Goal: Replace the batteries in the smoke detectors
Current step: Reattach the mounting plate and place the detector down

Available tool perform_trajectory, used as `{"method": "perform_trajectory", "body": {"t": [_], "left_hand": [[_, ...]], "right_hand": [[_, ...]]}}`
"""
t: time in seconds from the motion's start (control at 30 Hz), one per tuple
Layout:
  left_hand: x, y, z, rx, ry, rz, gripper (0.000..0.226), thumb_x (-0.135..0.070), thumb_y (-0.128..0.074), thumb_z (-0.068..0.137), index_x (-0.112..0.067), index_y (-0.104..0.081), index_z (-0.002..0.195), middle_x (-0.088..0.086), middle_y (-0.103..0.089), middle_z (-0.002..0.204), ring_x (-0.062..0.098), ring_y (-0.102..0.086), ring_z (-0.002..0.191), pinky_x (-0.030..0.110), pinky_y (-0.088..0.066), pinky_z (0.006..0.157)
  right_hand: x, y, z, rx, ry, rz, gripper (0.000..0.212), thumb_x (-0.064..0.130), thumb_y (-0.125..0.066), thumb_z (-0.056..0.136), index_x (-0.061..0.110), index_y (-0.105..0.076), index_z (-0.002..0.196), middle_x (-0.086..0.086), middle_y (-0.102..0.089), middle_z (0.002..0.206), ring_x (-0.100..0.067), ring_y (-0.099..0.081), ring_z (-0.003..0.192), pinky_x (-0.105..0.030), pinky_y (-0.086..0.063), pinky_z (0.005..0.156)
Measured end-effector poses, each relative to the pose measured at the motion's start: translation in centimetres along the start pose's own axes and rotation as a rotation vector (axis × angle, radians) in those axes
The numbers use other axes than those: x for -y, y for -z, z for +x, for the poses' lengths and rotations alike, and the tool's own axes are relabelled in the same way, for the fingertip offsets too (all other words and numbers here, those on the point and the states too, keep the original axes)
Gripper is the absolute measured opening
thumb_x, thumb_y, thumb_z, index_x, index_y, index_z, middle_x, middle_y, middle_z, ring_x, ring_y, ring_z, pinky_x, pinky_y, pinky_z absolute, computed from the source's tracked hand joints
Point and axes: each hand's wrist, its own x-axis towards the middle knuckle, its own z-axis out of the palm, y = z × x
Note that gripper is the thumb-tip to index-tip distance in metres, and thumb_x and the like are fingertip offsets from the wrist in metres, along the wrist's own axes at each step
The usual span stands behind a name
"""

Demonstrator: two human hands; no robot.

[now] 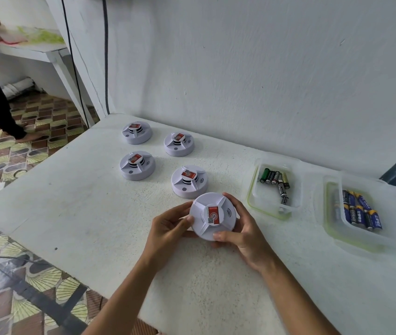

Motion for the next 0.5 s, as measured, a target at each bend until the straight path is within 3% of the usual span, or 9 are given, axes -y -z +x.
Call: {"method": "perform_trajectory", "body": {"t": [0.5], "left_hand": [[0.17,0.01,0.01,-0.009,0.018,-0.013,0.036,-0.012,-0.061,0.088,-0.008,-0.062,0.123,0.010,-0.070,0.117,0.031,-0.068,0.104,0.044,-0.060,0.075]], "right_hand": [[-0.10,0.12,0.00,0.002,-0.008,0.021,0.085,-0.007,-0.071,0.064,0.034,-0.044,0.134,-0.002,-0.068,0.112,-0.021,-0.069,0.094,-0.036,-0.056,0.061]]}}
